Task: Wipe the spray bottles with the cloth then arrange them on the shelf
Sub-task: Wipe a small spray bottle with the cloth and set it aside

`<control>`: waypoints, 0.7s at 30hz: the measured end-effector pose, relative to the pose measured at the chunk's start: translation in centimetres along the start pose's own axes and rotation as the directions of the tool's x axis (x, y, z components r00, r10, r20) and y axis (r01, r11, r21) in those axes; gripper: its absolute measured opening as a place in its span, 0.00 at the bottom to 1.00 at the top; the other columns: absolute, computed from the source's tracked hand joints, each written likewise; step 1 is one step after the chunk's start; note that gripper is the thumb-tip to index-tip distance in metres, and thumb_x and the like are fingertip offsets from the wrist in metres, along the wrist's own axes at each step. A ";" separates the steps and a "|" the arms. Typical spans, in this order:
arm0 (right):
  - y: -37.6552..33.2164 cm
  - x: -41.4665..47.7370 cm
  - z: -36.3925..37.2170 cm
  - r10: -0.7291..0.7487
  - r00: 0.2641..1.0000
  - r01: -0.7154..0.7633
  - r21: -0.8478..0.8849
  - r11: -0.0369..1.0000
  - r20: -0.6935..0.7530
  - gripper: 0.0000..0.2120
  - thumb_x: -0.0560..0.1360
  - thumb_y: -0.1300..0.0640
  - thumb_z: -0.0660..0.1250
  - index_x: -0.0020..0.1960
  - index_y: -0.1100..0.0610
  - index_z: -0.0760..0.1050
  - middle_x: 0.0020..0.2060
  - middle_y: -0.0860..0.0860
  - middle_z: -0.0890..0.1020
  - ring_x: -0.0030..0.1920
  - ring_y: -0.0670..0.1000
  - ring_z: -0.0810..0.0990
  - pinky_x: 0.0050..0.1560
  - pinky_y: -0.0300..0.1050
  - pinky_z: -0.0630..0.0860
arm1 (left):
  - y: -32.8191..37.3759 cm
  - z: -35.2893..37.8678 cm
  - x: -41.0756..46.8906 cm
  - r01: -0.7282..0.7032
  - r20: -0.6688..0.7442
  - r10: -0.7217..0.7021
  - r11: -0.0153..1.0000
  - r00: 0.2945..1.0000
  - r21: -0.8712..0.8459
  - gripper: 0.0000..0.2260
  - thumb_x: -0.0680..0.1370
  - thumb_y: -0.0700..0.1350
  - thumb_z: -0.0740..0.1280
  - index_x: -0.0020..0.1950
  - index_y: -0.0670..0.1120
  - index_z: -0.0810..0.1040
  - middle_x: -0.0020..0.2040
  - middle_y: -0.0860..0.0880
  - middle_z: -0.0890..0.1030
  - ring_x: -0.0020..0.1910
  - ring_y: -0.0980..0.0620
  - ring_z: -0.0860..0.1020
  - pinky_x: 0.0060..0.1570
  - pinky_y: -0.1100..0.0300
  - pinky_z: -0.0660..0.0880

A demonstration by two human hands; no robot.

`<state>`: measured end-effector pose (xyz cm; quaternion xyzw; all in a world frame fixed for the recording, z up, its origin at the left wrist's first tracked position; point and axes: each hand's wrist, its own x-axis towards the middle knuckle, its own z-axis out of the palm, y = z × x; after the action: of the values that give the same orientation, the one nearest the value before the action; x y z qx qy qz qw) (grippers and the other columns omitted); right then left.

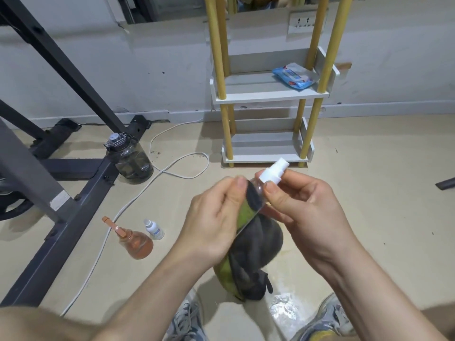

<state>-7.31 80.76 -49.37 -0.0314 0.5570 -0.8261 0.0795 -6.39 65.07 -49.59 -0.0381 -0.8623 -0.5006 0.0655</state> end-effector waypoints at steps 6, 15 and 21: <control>0.5 0.2 0.2 -0.106 0.992 0.113 -0.114 0.987 0.068 0.09 0.69 0.64 0.75 0.48 0.55 0.83 0.40 0.49 0.86 0.42 0.46 0.82 0.44 0.35 0.77 | 0.7 0.3 -0.1 0.334 0.202 -0.282 0.891 0.938 -0.306 0.23 0.74 0.65 0.55 0.40 0.54 0.85 0.45 0.52 0.87 0.49 0.55 0.84 0.57 0.58 0.77; 3.2 0.5 0.0 0.292 0.930 -0.284 -0.068 0.956 0.223 0.24 0.74 0.34 0.58 0.59 0.45 0.82 0.59 0.50 0.83 0.63 0.50 0.80 0.70 0.56 0.69 | 0.5 0.3 0.6 0.055 0.059 -0.030 0.876 0.998 -0.479 0.11 0.70 0.46 0.73 0.51 0.47 0.80 0.42 0.54 0.84 0.42 0.56 0.81 0.45 0.63 0.77; 0.5 0.4 -1.1 0.347 0.931 -0.254 -0.483 0.838 0.112 0.20 0.78 0.44 0.64 0.43 0.59 0.84 0.40 0.57 0.86 0.40 0.54 0.84 0.43 0.50 0.79 | -1.7 -0.7 1.1 -0.151 -0.126 0.179 0.968 0.976 0.198 0.24 0.70 0.47 0.72 0.66 0.53 0.77 0.54 0.58 0.81 0.55 0.59 0.77 0.57 0.72 0.70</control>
<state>-7.79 81.53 -50.23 -0.0421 0.7242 -0.6401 0.2531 -7.63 63.64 -50.57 -0.0675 -0.8925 -0.4115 0.1721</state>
